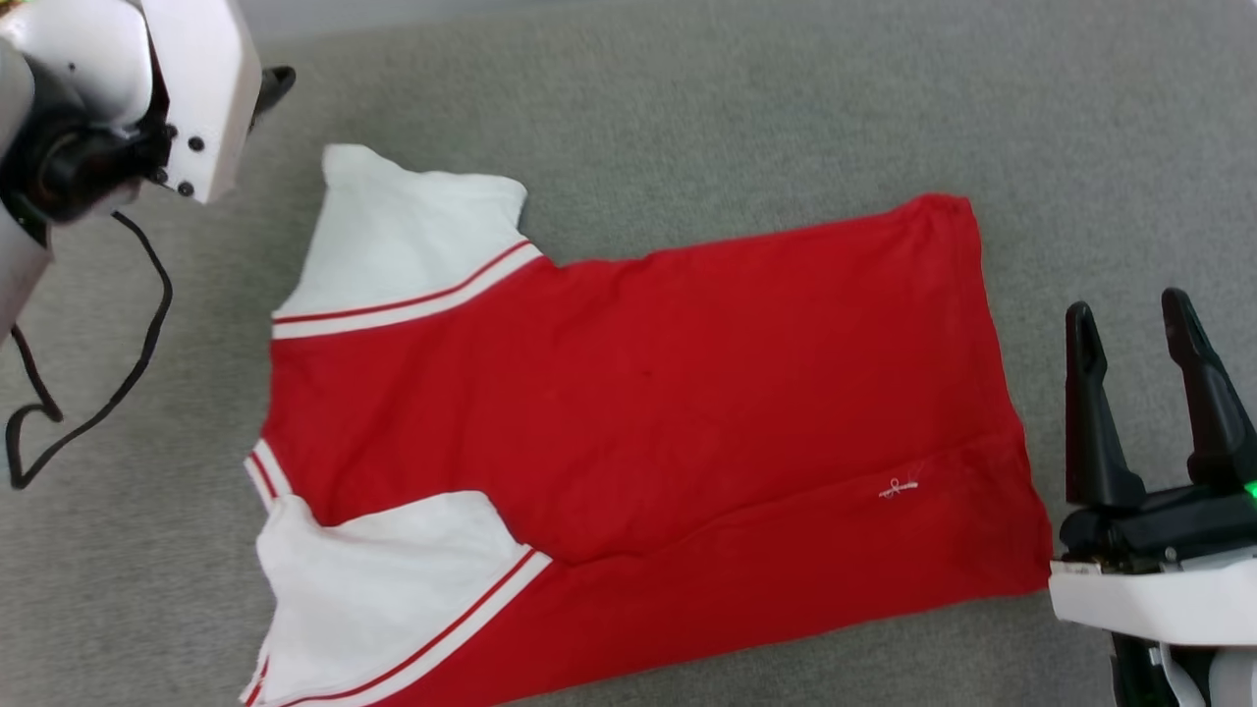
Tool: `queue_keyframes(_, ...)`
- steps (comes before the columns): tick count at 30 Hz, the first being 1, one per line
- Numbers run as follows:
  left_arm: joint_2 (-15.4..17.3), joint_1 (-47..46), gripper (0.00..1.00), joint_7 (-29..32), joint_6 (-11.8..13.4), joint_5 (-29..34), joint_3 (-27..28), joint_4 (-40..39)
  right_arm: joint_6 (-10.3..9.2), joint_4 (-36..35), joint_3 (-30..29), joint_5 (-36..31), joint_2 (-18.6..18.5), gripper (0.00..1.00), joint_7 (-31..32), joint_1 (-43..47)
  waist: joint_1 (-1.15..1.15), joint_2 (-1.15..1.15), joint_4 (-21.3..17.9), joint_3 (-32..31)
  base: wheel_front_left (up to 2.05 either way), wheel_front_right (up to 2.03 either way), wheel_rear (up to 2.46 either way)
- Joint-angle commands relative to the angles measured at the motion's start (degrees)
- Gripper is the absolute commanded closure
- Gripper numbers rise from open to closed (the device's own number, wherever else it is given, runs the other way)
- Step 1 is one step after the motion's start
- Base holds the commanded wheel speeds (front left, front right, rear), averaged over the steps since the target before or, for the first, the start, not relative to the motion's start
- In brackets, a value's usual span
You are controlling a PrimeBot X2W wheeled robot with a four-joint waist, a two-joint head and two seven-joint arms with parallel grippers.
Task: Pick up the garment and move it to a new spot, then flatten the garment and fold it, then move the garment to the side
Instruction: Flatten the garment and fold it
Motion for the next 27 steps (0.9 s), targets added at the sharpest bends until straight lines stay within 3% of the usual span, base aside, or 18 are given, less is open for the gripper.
queue_keyframes(1,-0.5,-0.9,0.00,3.3,-0.3,-1.1,-0.6,0.7,-0.05,0.0,0.3,-0.4,0.5,0.00,-0.4,-1.3,0.00,0.00,-1.9,3.5,0.00,0.00,0.00)
queue_keyframes(10,-0.6,-8.1,0.00,18.7,-0.8,-0.9,-3.9,1.8,-0.05,2.3,2.5,-0.3,0.1,0.00,-2.4,-6.0,0.00,0.00,-4.3,11.4,0.00,0.00,0.00)
queue_keyframes(17,-0.9,-8.1,0.00,22.1,0.2,-1.6,-4.7,3.2,-0.05,4.5,3.4,0.3,-0.8,0.00,-3.2,-8.2,0.00,0.00,-5.1,14.1,0.00,0.00,0.00)
queue_keyframes(22,-1.1,-6.6,0.00,23.8,-0.4,-1.1,-6.7,4.1,-0.05,6.1,4.3,0.8,-1.3,0.00,-3.4,-9.3,0.00,0.00,-5.1,15.0,0.00,0.00,0.00)
queue_keyframes(23,-1.2,-6.3,0.57,23.8,-0.6,-1.2,-6.9,4.1,-0.05,6.5,4.5,0.8,-1.4,0.00,-3.4,-9.4,0.00,0.00,-5.1,15.1,0.00,0.00,0.00)
queue_keyframes(24,-1.3,-6.0,1.00,23.7,-0.8,-1.5,-6.9,4.1,-0.05,6.8,4.7,0.8,-1.4,0.00,-3.4,-9.6,0.00,0.00,-5.1,15.2,0.00,0.00,0.00)
queue_keyframes(27,-1.3,-6.1,1.00,23.0,-1.1,-1.4,-6.9,4.0,-0.05,7.4,4.8,1.0,-1.5,0.00,-3.4,-10.4,0.00,0.00,-5.0,15.1,0.00,0.00,0.00)
